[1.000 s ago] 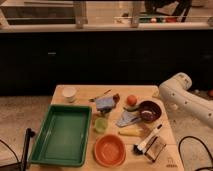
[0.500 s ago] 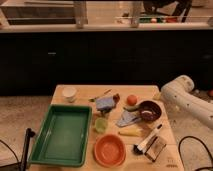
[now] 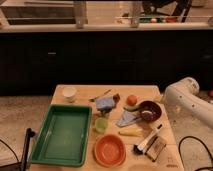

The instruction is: Stack bowls on top of each other

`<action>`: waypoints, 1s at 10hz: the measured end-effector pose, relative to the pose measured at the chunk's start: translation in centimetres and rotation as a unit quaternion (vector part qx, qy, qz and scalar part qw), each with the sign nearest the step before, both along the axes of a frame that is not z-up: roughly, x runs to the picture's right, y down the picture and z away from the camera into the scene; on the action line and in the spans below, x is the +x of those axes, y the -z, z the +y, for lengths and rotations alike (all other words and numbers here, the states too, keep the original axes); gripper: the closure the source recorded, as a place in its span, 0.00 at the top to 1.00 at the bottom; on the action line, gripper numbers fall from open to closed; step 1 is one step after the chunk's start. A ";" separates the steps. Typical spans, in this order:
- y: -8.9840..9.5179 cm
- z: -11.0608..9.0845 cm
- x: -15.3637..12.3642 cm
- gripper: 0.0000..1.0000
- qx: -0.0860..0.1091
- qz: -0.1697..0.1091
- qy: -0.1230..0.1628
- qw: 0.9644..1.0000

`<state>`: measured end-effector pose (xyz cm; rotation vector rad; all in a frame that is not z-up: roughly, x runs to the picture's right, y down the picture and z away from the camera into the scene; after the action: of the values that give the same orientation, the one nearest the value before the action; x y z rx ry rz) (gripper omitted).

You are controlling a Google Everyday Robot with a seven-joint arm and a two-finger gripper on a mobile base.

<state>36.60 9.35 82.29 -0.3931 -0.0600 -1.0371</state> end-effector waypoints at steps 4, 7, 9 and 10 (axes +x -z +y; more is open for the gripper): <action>-1.4 1.7 -0.8 0.80 -0.029 -0.032 0.016 0.999; -2.3 2.8 -1.5 0.80 -0.049 -0.054 0.027 0.997; -2.7 3.6 -1.6 0.80 -0.061 -0.064 0.028 0.996; -3.0 3.9 -1.6 0.80 -0.068 -0.069 0.028 0.995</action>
<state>35.00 13.28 85.26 -0.4478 -0.2455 -1.1175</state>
